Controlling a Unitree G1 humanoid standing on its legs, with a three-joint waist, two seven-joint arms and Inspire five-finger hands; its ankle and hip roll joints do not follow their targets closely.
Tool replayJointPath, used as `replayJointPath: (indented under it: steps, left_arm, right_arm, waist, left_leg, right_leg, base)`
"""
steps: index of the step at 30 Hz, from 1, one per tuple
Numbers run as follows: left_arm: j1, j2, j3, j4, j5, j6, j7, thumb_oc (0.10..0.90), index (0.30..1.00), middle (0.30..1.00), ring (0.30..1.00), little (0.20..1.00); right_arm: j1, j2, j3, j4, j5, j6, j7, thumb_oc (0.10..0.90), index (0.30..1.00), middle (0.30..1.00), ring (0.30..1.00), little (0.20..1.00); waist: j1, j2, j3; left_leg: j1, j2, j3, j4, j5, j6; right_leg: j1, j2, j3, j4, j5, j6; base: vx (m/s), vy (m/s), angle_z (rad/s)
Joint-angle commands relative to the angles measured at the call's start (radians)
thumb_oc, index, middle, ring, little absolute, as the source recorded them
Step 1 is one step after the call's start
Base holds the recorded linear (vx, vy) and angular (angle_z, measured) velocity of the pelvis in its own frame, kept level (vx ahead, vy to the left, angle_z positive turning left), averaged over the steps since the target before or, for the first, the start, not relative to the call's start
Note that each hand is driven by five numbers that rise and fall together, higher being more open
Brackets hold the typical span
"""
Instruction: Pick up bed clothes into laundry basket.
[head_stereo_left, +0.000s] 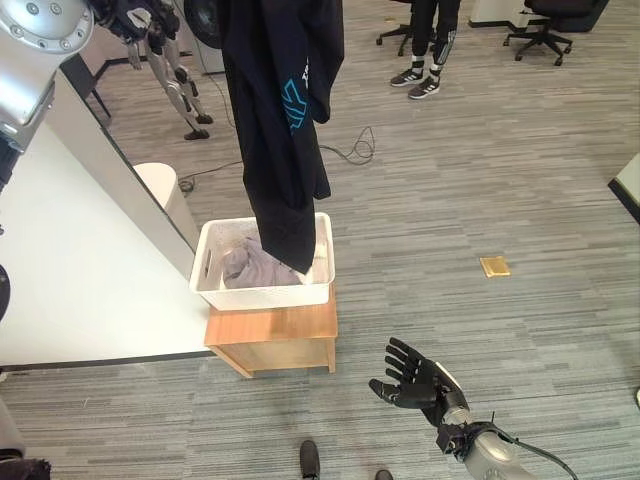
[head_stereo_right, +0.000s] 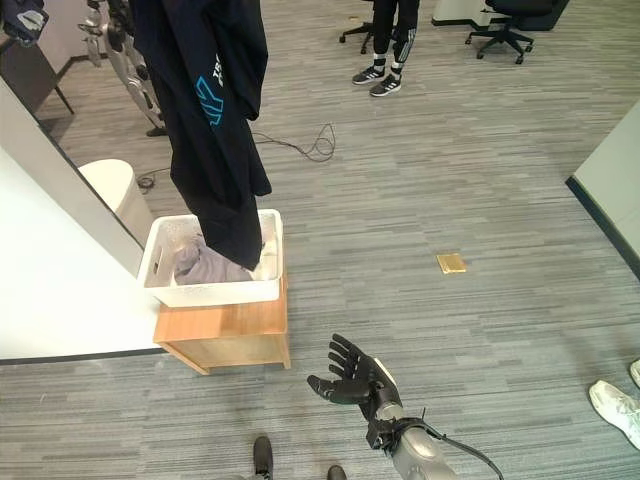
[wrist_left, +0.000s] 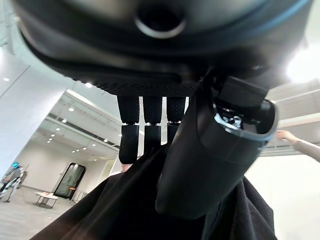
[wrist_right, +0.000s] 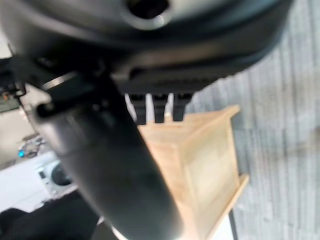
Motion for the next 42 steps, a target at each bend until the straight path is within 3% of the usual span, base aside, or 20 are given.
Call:
replayJointPath:
  steps: [1,12,16,23,30,37,42]
  left_arm:
    - [-0.205,-0.01,0.045,0.182,-0.046,-0.038,0.116,0.4,0.3,0.3,0.3,0.3]
    - [-0.132,-0.07,0.1,0.27,0.039,0.004,0.127,0.4,0.3,0.3,0.3,0.3]
    - [-0.168,-0.088,0.088,0.298,0.073,0.012,0.148,0.4,0.3,0.3,0.3,0.3]
    - [-0.274,-0.039,0.029,0.274,0.045,0.0,0.17,0.4,0.3,0.3,0.3,0.3]
    - [-0.26,-0.07,0.032,0.389,0.074,0.024,0.167,0.4,0.3,0.3,0.3,0.3]
    - [-0.14,-0.075,0.13,0.36,0.082,0.028,0.172,0.4,0.3,0.3,0.3,0.3]
    - [-0.179,-0.101,0.1,0.353,0.093,0.029,0.182,0.4,0.3,0.3,0.3,0.3]
  right_arm:
    - [0.033,-0.049,-0.052,-0.103,0.042,-0.058,0.03,0.8,0.9,0.9,0.9,0.9]
    - [0.052,-0.052,-0.057,-0.119,0.03,-0.052,0.038,0.8,0.9,0.9,0.9,0.9]
    - [0.052,-0.066,-0.058,-0.121,0.035,-0.048,0.043,0.8,0.9,0.9,0.9,0.9]
    - [0.067,-0.076,-0.084,-0.073,0.037,-0.047,0.034,0.8,0.9,0.9,0.9,0.9]
    - [0.046,-0.099,-0.072,-0.054,0.046,-0.054,0.034,0.8,0.9,0.9,0.9,0.9]
    - [0.051,-0.071,-0.047,-0.052,0.05,-0.057,0.035,0.8,0.9,0.9,0.9,0.9]
    - [0.046,-0.086,-0.047,-0.038,0.052,-0.053,0.041,0.8,0.9,0.9,0.9,0.9]
  waist:
    - [0.017,0.034,-0.072]
    - [-0.034,0.042,-0.044]
    - [-0.05,0.048,-0.02]
    - [-0.032,0.054,-0.013]
    - [-0.029,0.02,0.012]
    - [-0.013,-0.026,0.03]
    - [-0.007,-0.042,0.009]
  left_leg:
    - [0.137,0.021,0.044,0.002,-0.147,-0.05]
    - [0.115,0.025,0.091,0.002,-0.157,-0.05]
    - [0.091,0.023,0.101,0.002,-0.156,-0.051]
    - [0.039,0.025,0.092,0.002,-0.148,-0.052]
    - [0.025,0.031,0.08,0.002,-0.14,-0.058]
    - [0.022,0.041,0.066,0.002,-0.136,-0.058]
    - [0.051,0.04,0.061,0.002,-0.143,-0.058]
  right_leg:
    - [-0.039,-0.026,-0.064,0.005,0.021,0.102]
    - [-0.087,-0.023,-0.014,0.004,0.033,0.105]
    - [-0.12,-0.023,0.004,0.004,0.039,0.107]
    - [-0.165,-0.023,0.005,0.004,0.047,0.106]
    - [-0.165,-0.018,-0.023,0.004,0.039,0.102]
    - [-0.159,-0.013,-0.04,0.004,0.037,0.099]
    - [-0.128,-0.012,-0.048,0.007,0.031,0.097]
  base:
    - [0.04,0.015,0.0]
    - [0.03,0.019,-0.11]
    - [-0.01,0.023,-0.08]
    - [-0.01,0.016,-0.1]
    - [-0.04,0.002,0.07]
    - [-0.03,-0.013,0.07]
    - [0.02,0.021,0.11]
